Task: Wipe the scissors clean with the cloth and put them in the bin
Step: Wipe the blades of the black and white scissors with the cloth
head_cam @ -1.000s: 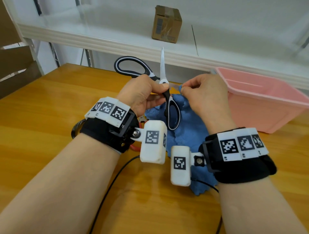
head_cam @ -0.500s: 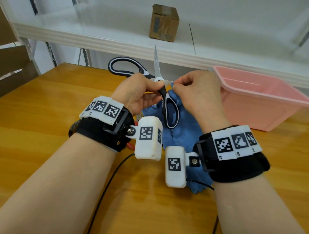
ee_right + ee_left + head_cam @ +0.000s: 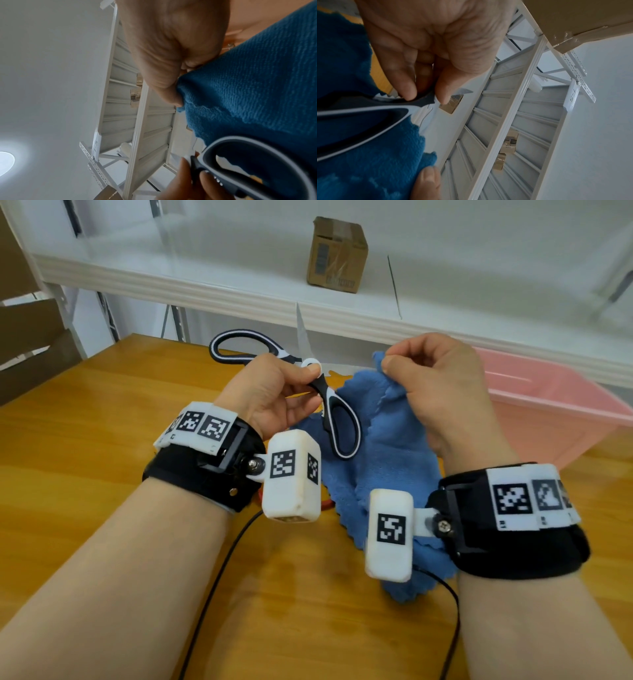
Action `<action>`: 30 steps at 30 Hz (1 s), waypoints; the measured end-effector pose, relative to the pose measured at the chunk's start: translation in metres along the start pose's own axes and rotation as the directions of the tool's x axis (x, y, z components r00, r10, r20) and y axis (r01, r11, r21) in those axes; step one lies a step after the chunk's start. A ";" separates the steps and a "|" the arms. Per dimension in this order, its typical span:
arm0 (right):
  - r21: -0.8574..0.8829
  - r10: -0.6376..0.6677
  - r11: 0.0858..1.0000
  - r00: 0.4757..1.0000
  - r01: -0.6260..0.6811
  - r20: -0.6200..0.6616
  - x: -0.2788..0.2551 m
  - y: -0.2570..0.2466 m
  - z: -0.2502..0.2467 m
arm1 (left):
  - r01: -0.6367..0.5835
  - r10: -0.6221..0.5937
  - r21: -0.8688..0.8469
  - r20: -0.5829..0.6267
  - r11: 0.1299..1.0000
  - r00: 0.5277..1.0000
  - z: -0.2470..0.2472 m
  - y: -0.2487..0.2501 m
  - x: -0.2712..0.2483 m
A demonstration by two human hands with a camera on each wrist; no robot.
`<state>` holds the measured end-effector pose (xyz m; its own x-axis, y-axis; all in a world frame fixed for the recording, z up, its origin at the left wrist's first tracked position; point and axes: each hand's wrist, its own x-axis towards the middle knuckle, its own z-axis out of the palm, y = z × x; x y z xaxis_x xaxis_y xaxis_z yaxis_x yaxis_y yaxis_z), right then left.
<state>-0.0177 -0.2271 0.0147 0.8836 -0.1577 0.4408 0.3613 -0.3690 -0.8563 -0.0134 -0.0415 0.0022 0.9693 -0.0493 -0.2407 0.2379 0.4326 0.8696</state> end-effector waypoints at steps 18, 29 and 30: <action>-0.165 -0.127 0.978 0.991 0.131 0.032 -0.001 -0.002 0.005 | 0.017 -0.017 -0.075 -0.001 0.997 1.000 0.000 -0.002 0.004; -0.166 -0.144 0.976 0.989 0.140 -0.013 -0.004 -0.015 0.007 | -0.090 0.092 -0.019 0.137 0.996 0.986 0.001 -0.003 0.003; -0.163 -0.147 0.976 0.989 0.142 -0.018 -0.004 -0.016 0.007 | -0.100 0.101 -0.014 0.144 0.995 0.984 0.002 -0.003 0.003</action>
<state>-0.0251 -0.2139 0.0242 0.8157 -0.1181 0.5663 0.4297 -0.5317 -0.7298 -0.0115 -0.0443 -0.0002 0.9871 -0.1341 -0.0872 0.1388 0.4476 0.8834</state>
